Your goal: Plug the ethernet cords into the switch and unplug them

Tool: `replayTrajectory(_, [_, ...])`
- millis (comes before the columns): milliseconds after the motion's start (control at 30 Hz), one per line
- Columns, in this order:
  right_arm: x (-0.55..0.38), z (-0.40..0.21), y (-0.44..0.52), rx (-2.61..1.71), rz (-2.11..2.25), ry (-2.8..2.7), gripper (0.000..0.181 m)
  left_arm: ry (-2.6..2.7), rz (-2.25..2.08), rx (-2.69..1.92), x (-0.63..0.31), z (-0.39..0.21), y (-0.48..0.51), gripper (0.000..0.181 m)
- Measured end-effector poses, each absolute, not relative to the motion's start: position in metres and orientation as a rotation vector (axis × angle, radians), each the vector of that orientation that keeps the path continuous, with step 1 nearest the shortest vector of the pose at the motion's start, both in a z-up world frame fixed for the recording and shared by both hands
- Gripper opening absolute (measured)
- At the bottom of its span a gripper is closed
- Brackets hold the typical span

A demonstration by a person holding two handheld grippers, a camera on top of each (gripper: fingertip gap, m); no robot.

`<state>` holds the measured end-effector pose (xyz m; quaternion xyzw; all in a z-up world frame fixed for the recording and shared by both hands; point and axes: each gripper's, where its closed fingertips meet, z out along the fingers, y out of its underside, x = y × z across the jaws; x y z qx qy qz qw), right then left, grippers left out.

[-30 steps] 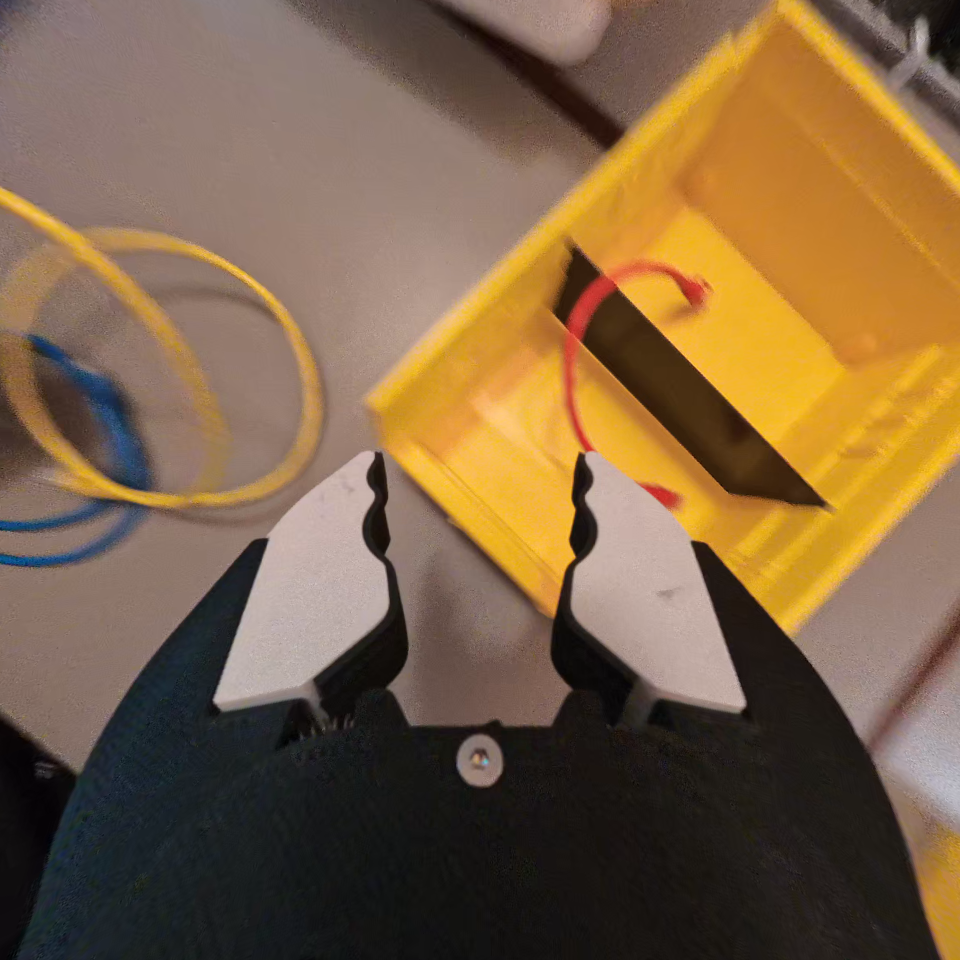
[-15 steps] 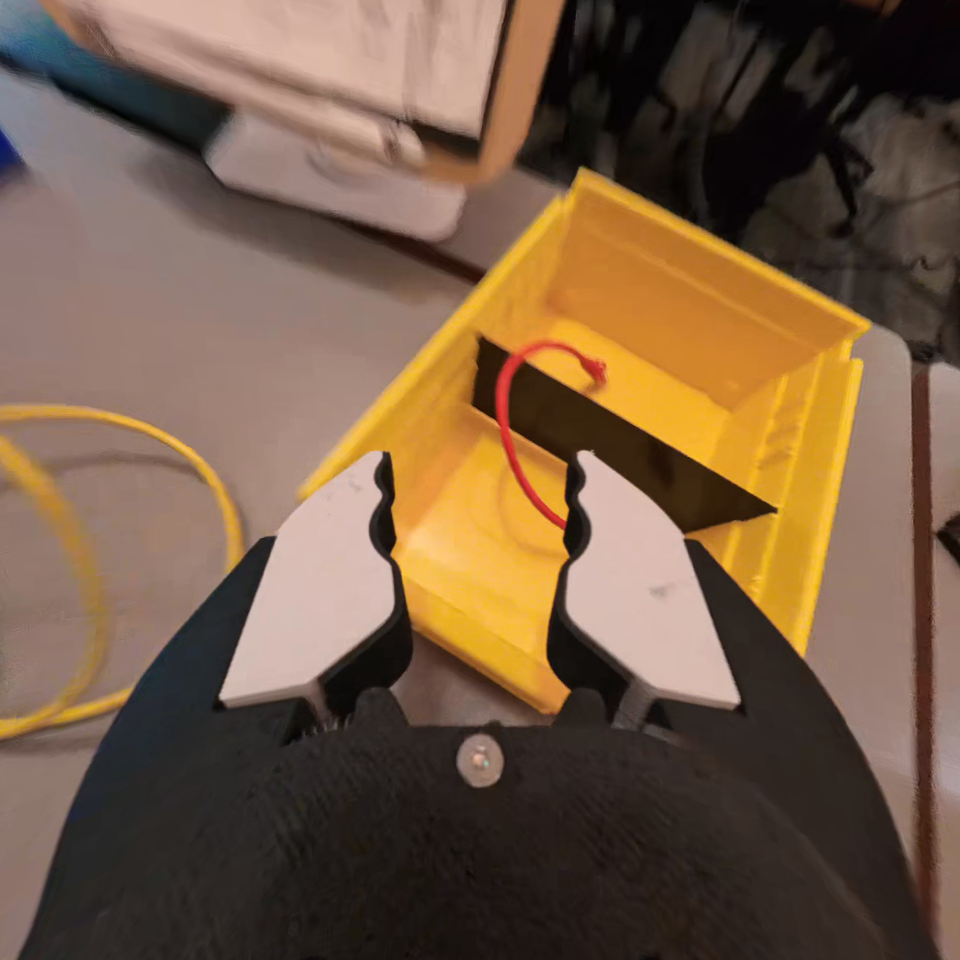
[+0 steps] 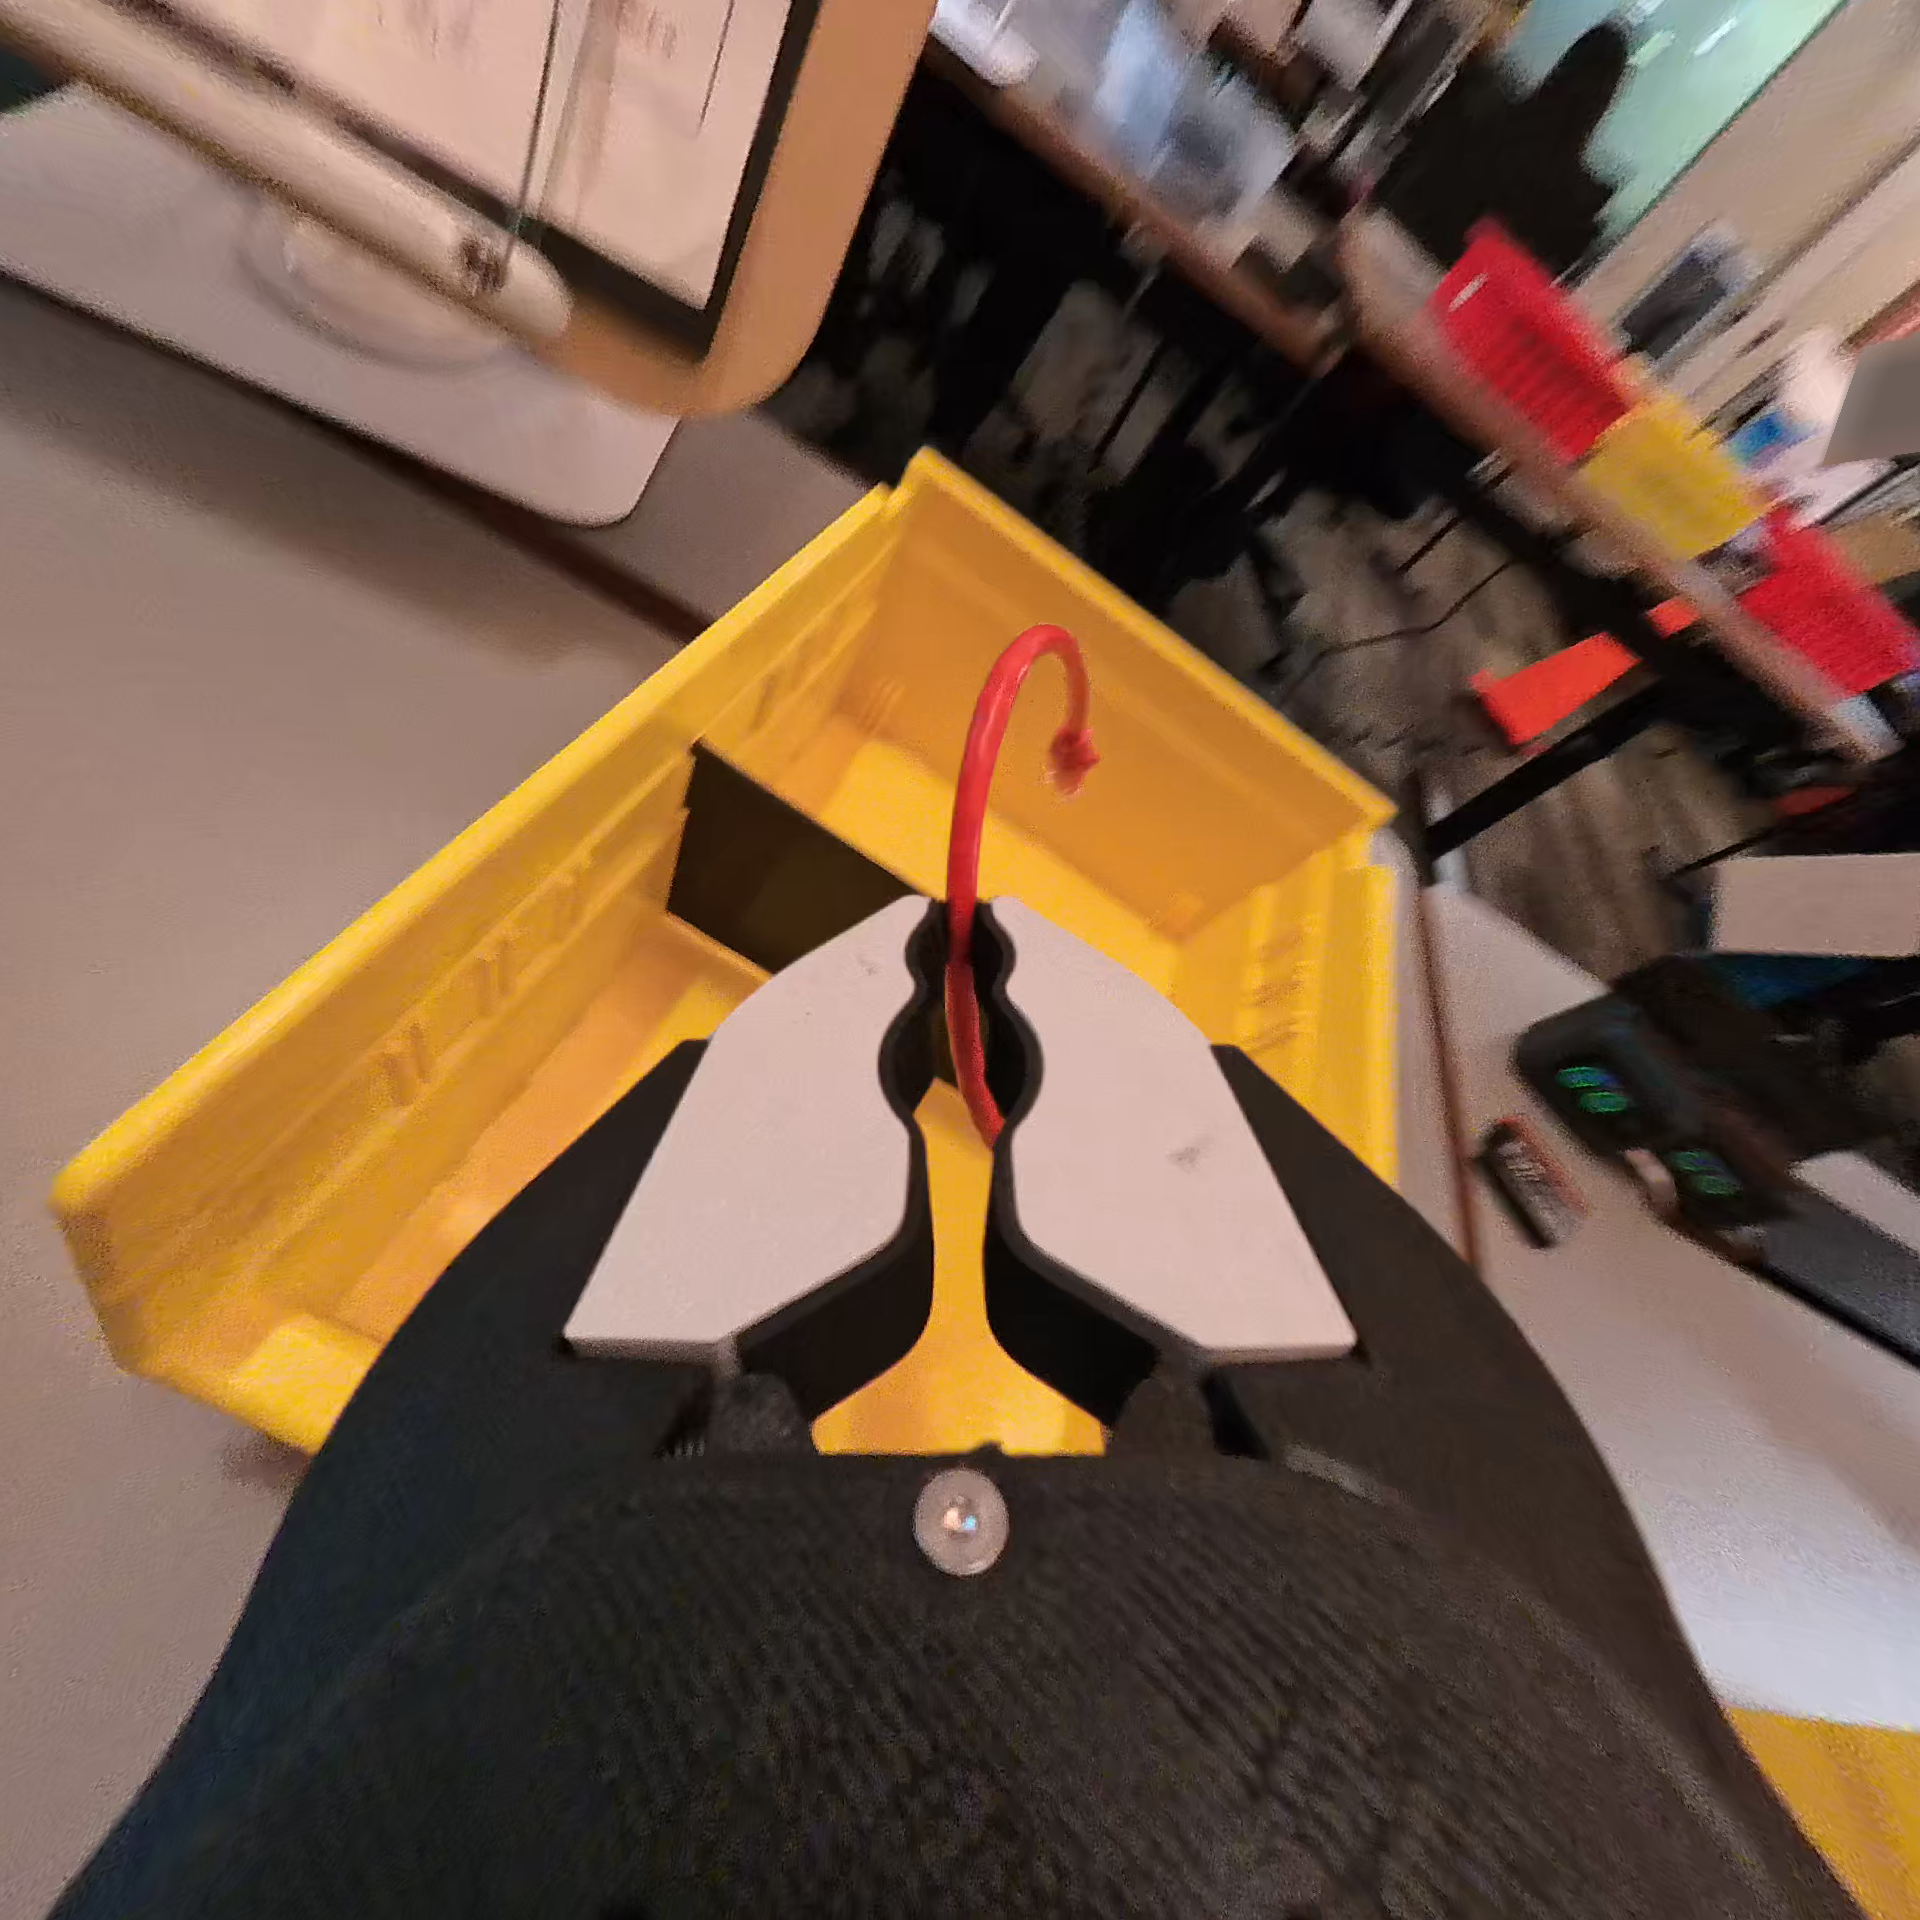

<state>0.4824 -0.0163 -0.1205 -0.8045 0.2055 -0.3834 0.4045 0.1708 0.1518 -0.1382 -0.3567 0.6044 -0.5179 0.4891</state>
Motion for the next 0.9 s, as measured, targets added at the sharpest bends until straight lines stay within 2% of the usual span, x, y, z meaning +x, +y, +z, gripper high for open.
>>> replayTrajectory(167, [0.444,-0.069,-0.063,-1.948,-1.378,0.352,0.005,1.468,-1.264,-0.863,0.171,-0.137,0.151,0.063])
replayTrajectory(500, [0.411,-0.160,-0.030,-2.308,-1.051,0.099,0.005,1.484,-1.262,-0.850,0.172,-0.138,0.147,0.063])
replayTrajectory(567, [0.408,-0.169,-0.015,-2.319,-0.898,0.113,0.014,1.485,-1.262,-0.853,0.172,-0.139,0.148,0.063])
replayTrajectory(633, [0.408,-0.178,-0.007,-2.341,-0.744,0.188,0.032,1.486,-1.261,-0.856,0.172,-0.139,0.148,0.063])
replayTrajectory(900, [0.419,-0.162,0.000,-2.245,-0.672,0.297,0.040,1.485,-1.270,-0.862,0.172,-0.139,0.148,0.063])
